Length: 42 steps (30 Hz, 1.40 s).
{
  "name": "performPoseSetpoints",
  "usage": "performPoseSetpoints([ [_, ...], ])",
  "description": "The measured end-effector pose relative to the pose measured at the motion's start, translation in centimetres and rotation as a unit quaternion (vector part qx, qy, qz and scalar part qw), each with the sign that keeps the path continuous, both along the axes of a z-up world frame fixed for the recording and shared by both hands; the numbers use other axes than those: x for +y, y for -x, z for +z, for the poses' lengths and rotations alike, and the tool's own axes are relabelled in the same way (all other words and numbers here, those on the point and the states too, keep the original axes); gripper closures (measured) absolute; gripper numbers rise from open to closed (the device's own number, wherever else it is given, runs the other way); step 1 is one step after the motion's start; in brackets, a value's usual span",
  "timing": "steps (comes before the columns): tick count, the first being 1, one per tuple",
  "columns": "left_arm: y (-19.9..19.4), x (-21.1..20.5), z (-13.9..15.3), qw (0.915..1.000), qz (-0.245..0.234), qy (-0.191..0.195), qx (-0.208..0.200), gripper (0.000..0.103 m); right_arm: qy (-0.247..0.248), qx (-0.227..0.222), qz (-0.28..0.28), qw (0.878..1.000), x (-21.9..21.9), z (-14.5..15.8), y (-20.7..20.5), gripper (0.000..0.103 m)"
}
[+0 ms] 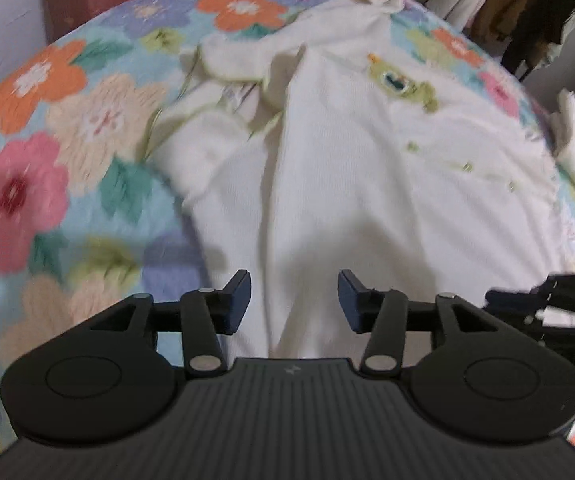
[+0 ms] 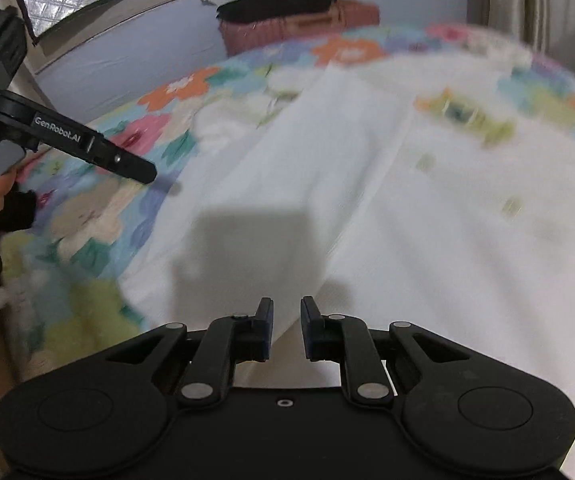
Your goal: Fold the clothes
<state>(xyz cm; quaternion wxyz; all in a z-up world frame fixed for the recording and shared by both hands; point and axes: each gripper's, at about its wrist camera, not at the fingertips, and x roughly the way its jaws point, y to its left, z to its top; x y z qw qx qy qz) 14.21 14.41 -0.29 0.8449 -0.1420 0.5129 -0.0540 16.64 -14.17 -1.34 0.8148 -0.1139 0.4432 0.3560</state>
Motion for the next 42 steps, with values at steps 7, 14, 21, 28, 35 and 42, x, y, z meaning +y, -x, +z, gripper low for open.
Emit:
performPoseSetpoints([
  [7, -6.5, 3.0, 3.5, 0.9989, -0.029, 0.029, -0.022, 0.043, 0.073, -0.054, 0.062, 0.994, 4.2, 7.5, -7.5, 0.079],
  [14, -12.9, 2.3, 2.0, 0.9953, -0.088, 0.024, -0.034, 0.033, -0.001, 0.064, -0.032, 0.997, 4.8, 4.9, -16.6, 0.075],
  [21, -20.7, 1.6, -0.9, 0.9920, -0.112, -0.014, -0.056, 0.061, -0.086, 0.088, -0.070, 0.990, 4.6, -1.3, -24.5, 0.053],
  [28, -26.0, 1.1, -4.9, 0.9950, -0.081, 0.051, -0.026, 0.063, -0.171, 0.191, -0.156, 0.954, 2.4, -5.7, -29.8, 0.050],
  [35, -28.7, 3.4, -8.3, 0.9862, -0.019, 0.163, -0.023, 0.063, -0.184, 0.244, -0.169, 0.937, 3.8, -9.3, -31.8, 0.042],
  [42, -27.3, 1.1, -5.5, 0.9824, -0.089, 0.088, -0.139, 0.094, -0.241, 0.173, -0.088, 0.951, 4.0, -7.4, -30.3, 0.091],
])
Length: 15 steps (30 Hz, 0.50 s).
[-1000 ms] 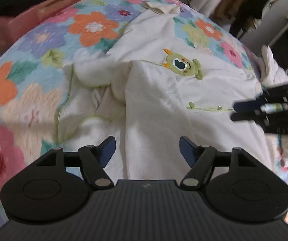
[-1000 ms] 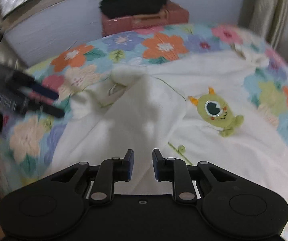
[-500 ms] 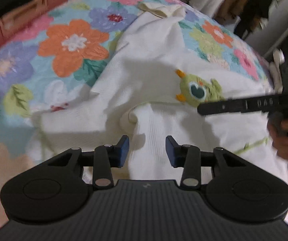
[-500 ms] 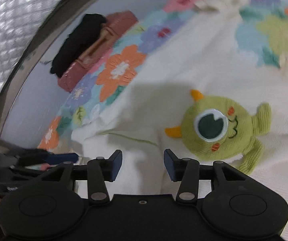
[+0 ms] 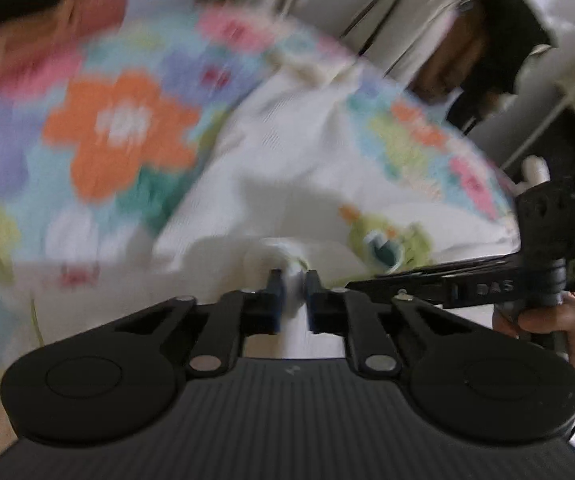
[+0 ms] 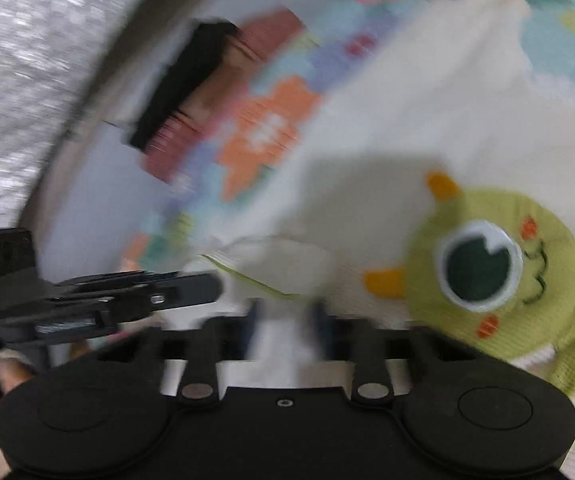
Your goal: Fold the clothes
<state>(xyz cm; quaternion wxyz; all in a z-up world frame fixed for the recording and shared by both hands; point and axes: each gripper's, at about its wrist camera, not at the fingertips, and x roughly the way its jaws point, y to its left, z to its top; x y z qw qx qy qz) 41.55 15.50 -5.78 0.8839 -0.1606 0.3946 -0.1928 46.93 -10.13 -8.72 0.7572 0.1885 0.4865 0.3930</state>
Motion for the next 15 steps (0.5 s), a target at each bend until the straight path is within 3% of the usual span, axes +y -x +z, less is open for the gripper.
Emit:
performPoseSetpoints([
  [3, 2.9, 0.0, 2.5, 0.9938, -0.013, 0.002, -0.110, 0.093, -0.024, -0.109, -0.001, 0.994, -1.6, 2.7, 2.5, 0.091],
  [5, 3.5, -0.6, 2.8, 0.9908, -0.011, -0.032, -0.131, 0.093, 0.011, -0.178, 0.006, 0.984, -1.8, 3.7, 3.8, 0.090],
  [6, 2.7, -0.8, 2.1, 0.9931, -0.006, -0.055, -0.104, 0.093, 0.050, -0.187, 0.011, 0.981, -1.3, 3.5, 3.8, 0.088],
  [8, 0.9, -1.4, 0.4, 0.9941, 0.005, -0.101, -0.041, 0.093, 0.117, -0.181, 0.015, 0.976, -0.3, 2.7, 3.1, 0.072],
  [10, -0.8, -2.0, -1.8, 0.9869, 0.003, -0.161, 0.008, 0.092, 0.152, -0.159, 0.016, 0.975, 0.3, 1.8, 2.3, 0.072],
  [12, -1.3, -3.0, -3.2, 0.9760, -0.010, -0.216, 0.028, 0.092, 0.155, -0.122, 0.023, 0.980, 0.0, 0.9, 1.7, 0.070],
  [15, -0.7, -4.5, -2.9, 0.9694, -0.026, -0.243, 0.023, 0.084, 0.172, -0.088, 0.019, 0.981, 0.2, -0.1, 1.9, 0.067],
])
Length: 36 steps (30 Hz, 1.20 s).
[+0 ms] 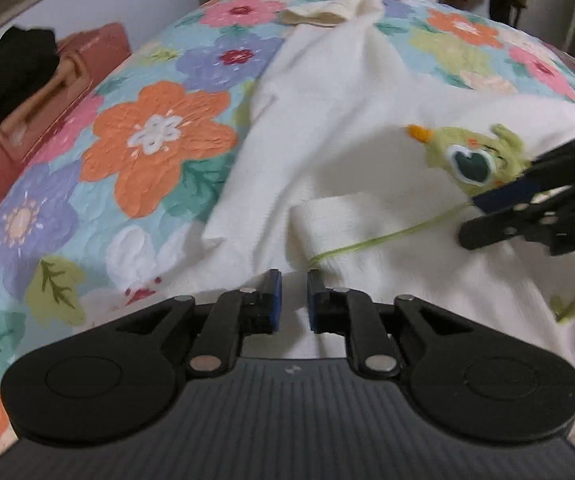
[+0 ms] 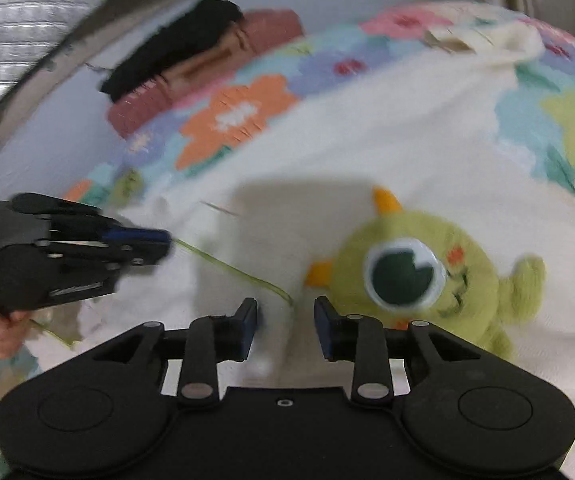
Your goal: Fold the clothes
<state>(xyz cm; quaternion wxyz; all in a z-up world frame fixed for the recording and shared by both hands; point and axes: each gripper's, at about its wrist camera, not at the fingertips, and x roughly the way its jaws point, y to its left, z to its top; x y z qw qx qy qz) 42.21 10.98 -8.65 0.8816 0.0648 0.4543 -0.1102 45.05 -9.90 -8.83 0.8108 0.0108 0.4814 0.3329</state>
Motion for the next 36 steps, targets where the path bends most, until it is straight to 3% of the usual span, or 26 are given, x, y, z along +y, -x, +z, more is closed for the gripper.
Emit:
performPoseSetpoints([
  [1, 0.1, -0.4, 0.4, 1.0000, -0.002, 0.001, -0.003, 0.080, 0.005, -0.003, 0.001, 1.000, 0.1, 0.1, 0.3, 0.067],
  [3, 0.1, -0.4, 1.2, 1.0000, 0.000, 0.006, -0.006, 0.057, 0.002, -0.011, 0.000, 1.000, -0.4, 0.8, 0.4, 0.064],
  [8, -0.4, -0.1, 4.1, 0.9991, 0.002, 0.042, -0.004, 0.056, 0.001, -0.006, 0.012, 1.000, -1.7, 3.4, -0.4, 0.054],
  [11, -1.2, -0.9, 6.1, 0.9996, -0.015, 0.021, -0.011, 0.057, 0.016, -0.022, 0.034, 0.999, -2.5, 6.6, -0.9, 0.042],
  [13, -2.2, -1.3, 7.4, 0.9994, -0.021, 0.016, -0.021, 0.057, 0.042, -0.031, 0.047, 0.998, -2.7, 8.1, -1.6, 0.040],
  [17, -5.9, -1.0, 8.8, 0.9974, 0.006, 0.070, -0.012, 0.059, 0.074, -0.036, 0.044, 0.996, -3.8, 9.7, -4.0, 0.039],
  [21, -10.3, -1.4, 8.6, 0.9943, 0.034, 0.101, 0.006, 0.059, 0.065, -0.010, -0.004, 0.998, -5.4, 9.0, -7.8, 0.039],
  [25, -13.5, -2.8, 7.2, 0.9970, 0.000, 0.069, 0.033, 0.056, 0.029, 0.019, -0.061, 0.998, -8.1, 7.3, -11.1, 0.039],
  [31, -17.9, -3.2, 5.1, 0.9963, -0.004, 0.078, 0.036, 0.056, -0.058, 0.053, -0.175, 0.981, -11.9, 3.8, -15.3, 0.039],
  [36, -22.7, -1.3, 1.6, 0.9893, 0.055, 0.104, 0.086, 0.051, -0.086, 0.038, -0.240, 0.966, -12.7, 1.9, -18.4, 0.039],
])
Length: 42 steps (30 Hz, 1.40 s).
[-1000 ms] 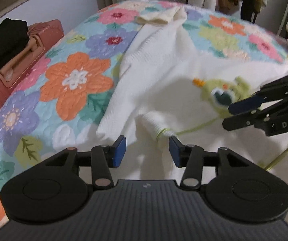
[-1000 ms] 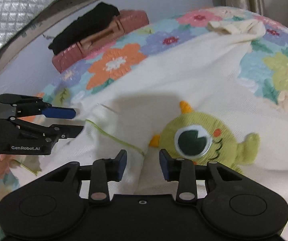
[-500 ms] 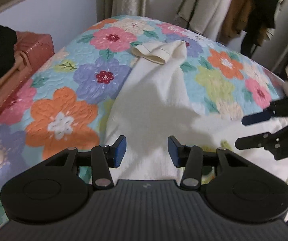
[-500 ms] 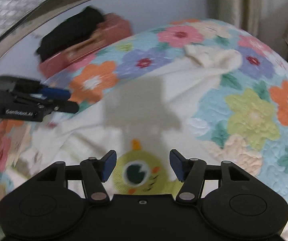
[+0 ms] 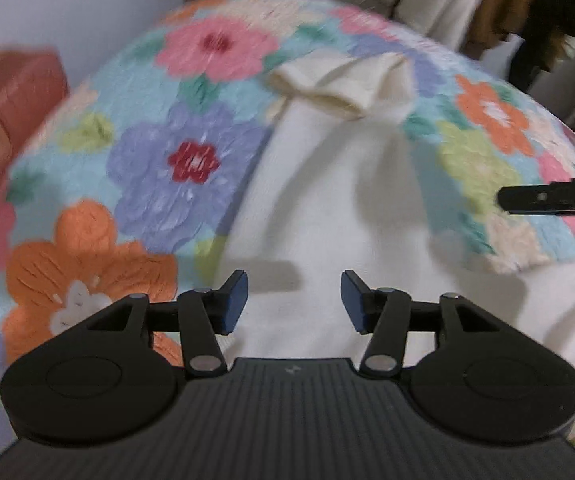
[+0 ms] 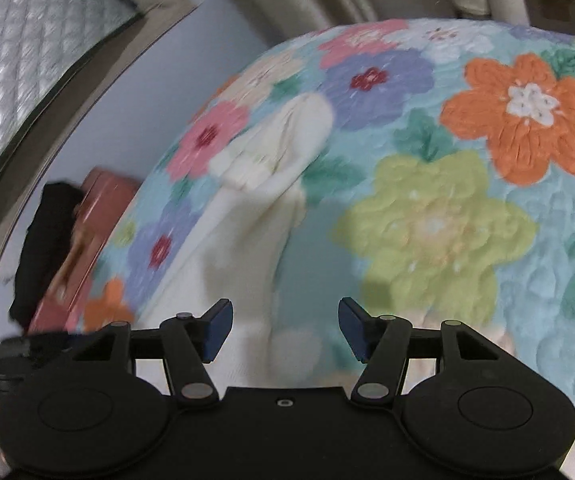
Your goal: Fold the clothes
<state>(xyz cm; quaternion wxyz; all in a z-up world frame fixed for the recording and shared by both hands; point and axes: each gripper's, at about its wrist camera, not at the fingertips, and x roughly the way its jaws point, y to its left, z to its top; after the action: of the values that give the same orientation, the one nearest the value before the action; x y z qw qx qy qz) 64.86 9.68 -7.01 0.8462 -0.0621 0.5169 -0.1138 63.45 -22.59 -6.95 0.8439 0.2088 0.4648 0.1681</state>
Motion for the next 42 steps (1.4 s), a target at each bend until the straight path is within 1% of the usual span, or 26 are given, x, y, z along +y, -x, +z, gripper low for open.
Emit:
performPoseSetpoints([
  [2, -1.5, 1.5, -1.5, 0.9988, 0.040, 0.019, 0.019, 0.051, 0.003, -0.017, -0.005, 1.000, 0.0, -0.3, -1.4, 0.039],
  [4, -2.6, 2.9, -2.5, 0.9964, 0.072, 0.041, 0.019, 0.051, 0.005, -0.028, -0.008, 1.000, 0.0, -0.6, -3.1, 0.039],
  [6, -3.3, 3.5, -2.9, 0.9952, 0.078, 0.058, 0.009, 0.052, 0.002, -0.034, -0.014, 0.999, 0.1, -0.9, -4.8, 0.039],
  [7, -3.2, 3.5, -2.9, 0.9948, 0.086, 0.054, -0.010, 0.053, -0.002, -0.035, -0.019, 0.999, 0.1, -1.1, -5.6, 0.039],
  [10, -3.1, 3.7, -3.8, 0.9914, 0.111, 0.062, -0.031, 0.053, -0.028, -0.027, -0.044, 0.998, 0.0, -2.1, -7.4, 0.039],
  [12, -3.4, 3.7, -4.3, 0.9908, 0.115, 0.067, -0.026, 0.055, -0.032, -0.030, -0.043, 0.998, 0.5, -2.6, -8.4, 0.039],
  [13, -3.4, 3.7, -4.3, 0.9914, 0.107, 0.068, -0.031, 0.058, -0.029, -0.032, -0.041, 0.998, 1.0, -2.8, -8.8, 0.039],
  [14, -3.4, 3.6, -4.2, 0.9922, 0.097, 0.070, -0.034, 0.066, -0.026, -0.030, -0.041, 0.998, 1.5, -3.1, -9.1, 0.039],
  [16, -3.1, 3.6, -4.1, 0.9938, 0.068, 0.080, -0.037, 0.072, -0.021, -0.024, -0.045, 0.998, 2.3, -3.8, -9.9, 0.039],
  [18, -2.6, 2.9, -3.8, 0.9959, 0.029, 0.068, -0.053, 0.082, -0.014, -0.017, -0.068, 0.997, 3.0, -4.8, -10.6, 0.037],
  [19, -2.1, 2.3, -3.4, 0.9960, 0.006, 0.046, -0.076, 0.083, -0.011, -0.016, -0.082, 0.996, 3.3, -5.3, -10.8, 0.037],
  [21, -1.5, 1.7, -2.9, 0.9947, -0.013, 0.034, -0.096, 0.083, -0.013, -0.035, -0.109, 0.993, 3.9, -5.6, -10.8, 0.035],
  [22, -1.2, 1.4, -2.7, 0.9938, -0.022, 0.029, -0.105, 0.083, -0.011, -0.044, -0.111, 0.993, 4.4, -5.6, -10.7, 0.035],
  [23, -1.0, 1.5, -2.6, 0.9936, -0.017, 0.034, -0.106, 0.083, -0.009, -0.052, -0.104, 0.993, 4.9, -5.5, -10.7, 0.039],
  [24, -0.8, 1.6, -2.4, 0.9935, -0.009, 0.040, -0.106, 0.083, -0.019, -0.056, -0.094, 0.994, 5.2, -5.4, -10.6, 0.047],
  [25, -0.6, 1.7, -2.2, 0.9933, -0.004, 0.041, -0.108, 0.083, -0.033, -0.058, -0.086, 0.994, 5.4, -5.4, -10.5, 0.075],
  [26, -0.5, 1.7, -2.1, 0.9933, -0.001, 0.035, -0.110, 0.083, -0.054, -0.053, -0.081, 0.994, 5.5, -5.6, -10.4, 0.088],
  [27, -0.3, 1.9, -2.0, 0.9935, 0.004, 0.031, -0.110, 0.083, -0.076, -0.049, -0.077, 0.993, 5.6, -5.7, -10.3, 0.089],
  [28, -0.2, 2.4, -2.1, 0.9940, 0.011, 0.034, -0.104, 0.083, -0.091, -0.049, -0.073, 0.992, 5.7, -5.7, -10.1, 0.092],
  [29, 0.0, 3.1, -2.1, 0.9941, 0.025, 0.047, -0.095, 0.083, -0.100, -0.059, -0.067, 0.991, 5.9, -5.3, -9.7, 0.093],
  [30, 0.1, 4.1, -2.2, 0.9915, 0.054, 0.080, -0.087, 0.083, -0.113, -0.064, -0.056, 0.990, 6.1, -4.9, -9.3, 0.093],
  [32, 0.5, 6.2, -2.5, 0.9810, 0.110, 0.143, -0.071, 0.083, -0.164, -0.064, -0.034, 0.984, 6.2, -4.1, -8.2, 0.093],
  [34, 1.2, 7.7, -2.7, 0.9669, 0.148, 0.201, -0.054, 0.083, -0.219, -0.054, -0.007, 0.974, 6.1, -3.2, -6.3, 0.093],
  [36, 2.3, 8.3, -2.4, 0.9577, 0.161, 0.233, -0.049, 0.083, -0.234, -0.058, 0.035, 0.970, 6.5, -2.2, -3.8, 0.093],
  [39, 4.6, 8.2, -1.3, 0.9501, 0.153, 0.267, -0.050, 0.083, -0.242, -0.061, 0.103, 0.963, 7.4, -1.0, 0.5, 0.093],
  [42, 7.6, 8.2, 0.1, 0.9390, 0.144, 0.309, -0.047, 0.083, -0.225, -0.064, 0.171, 0.957, 8.6, -0.3, 4.8, 0.093],
])
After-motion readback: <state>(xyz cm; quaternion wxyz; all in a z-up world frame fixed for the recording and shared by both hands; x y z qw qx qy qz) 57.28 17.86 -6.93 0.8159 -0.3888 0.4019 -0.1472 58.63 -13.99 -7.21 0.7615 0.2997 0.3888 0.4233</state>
